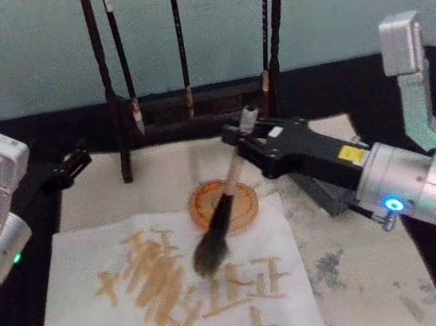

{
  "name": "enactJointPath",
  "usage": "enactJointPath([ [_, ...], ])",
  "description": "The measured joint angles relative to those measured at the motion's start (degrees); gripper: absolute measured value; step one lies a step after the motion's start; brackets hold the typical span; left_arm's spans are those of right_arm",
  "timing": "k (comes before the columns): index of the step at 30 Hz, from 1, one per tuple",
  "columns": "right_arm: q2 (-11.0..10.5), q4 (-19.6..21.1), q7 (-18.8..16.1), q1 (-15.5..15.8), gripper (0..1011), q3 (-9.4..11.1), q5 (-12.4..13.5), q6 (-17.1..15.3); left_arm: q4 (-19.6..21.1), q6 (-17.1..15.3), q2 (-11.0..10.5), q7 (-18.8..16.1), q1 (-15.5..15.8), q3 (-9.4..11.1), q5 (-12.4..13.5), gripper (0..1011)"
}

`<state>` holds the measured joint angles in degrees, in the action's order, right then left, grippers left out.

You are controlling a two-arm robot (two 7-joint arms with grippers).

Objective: Pick up the brush from the inkstone, write on the paper, then place the brush back to its original position.

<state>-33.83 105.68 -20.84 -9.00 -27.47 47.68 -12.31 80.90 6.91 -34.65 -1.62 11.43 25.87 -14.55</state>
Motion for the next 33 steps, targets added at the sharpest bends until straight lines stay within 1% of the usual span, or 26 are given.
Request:
enactJointPath([
  [5, 1.7, -0.5, -0.9, -2.3, 179, -2.3, -0.5, -0.1, 0.0, 0.0, 0.0, 0.0, 0.0, 0.0, 0.0, 1002],
  [11, 3.4, -1.7, -1.6, -4.0, 179, -4.2, -1.0, 0.2, 0.0, 0.0, 0.0, 0.0, 0.0, 0.0, 0.0, 1002],
  [12, 3.9, -2.2, -1.8, -4.5, 179, -4.8, -1.0, 0.2, 0.0, 0.0, 0.0, 0.0, 0.0, 0.0, 0.0, 1002],
  [16, 5.0, -3.9, -2.1, -5.2, 179, -6.2, -1.0, 0.2, 0.0, 0.0, 0.0, 0.0, 0.0, 0.0, 0.0, 1002],
  [21, 5.4, -5.4, -2.4, -5.4, 179, -7.0, -0.9, 0.1, 0.0, 0.0, 0.0, 0.0, 0.0, 0.0, 0.0, 1002],
  [25, 5.3, -6.2, -2.5, -5.1, 179, -7.1, -0.5, 0.0, 0.0, 0.0, 0.0, 0.0, 0.0, 0.0, 0.0, 1002],
  [29, 5.0, -7.1, -2.6, -4.5, 179, -7.1, 0.1, 0.1, 0.0, 0.0, 0.0, 0.0, 0.0, 0.0, 0.0, 1002],
  [33, 4.4, -7.5, -2.6, -3.6, 179, -6.6, 0.9, 0.3, 0.0, 0.0, 0.0, 0.0, 0.0, 0.0, 0.0, 1000],
])
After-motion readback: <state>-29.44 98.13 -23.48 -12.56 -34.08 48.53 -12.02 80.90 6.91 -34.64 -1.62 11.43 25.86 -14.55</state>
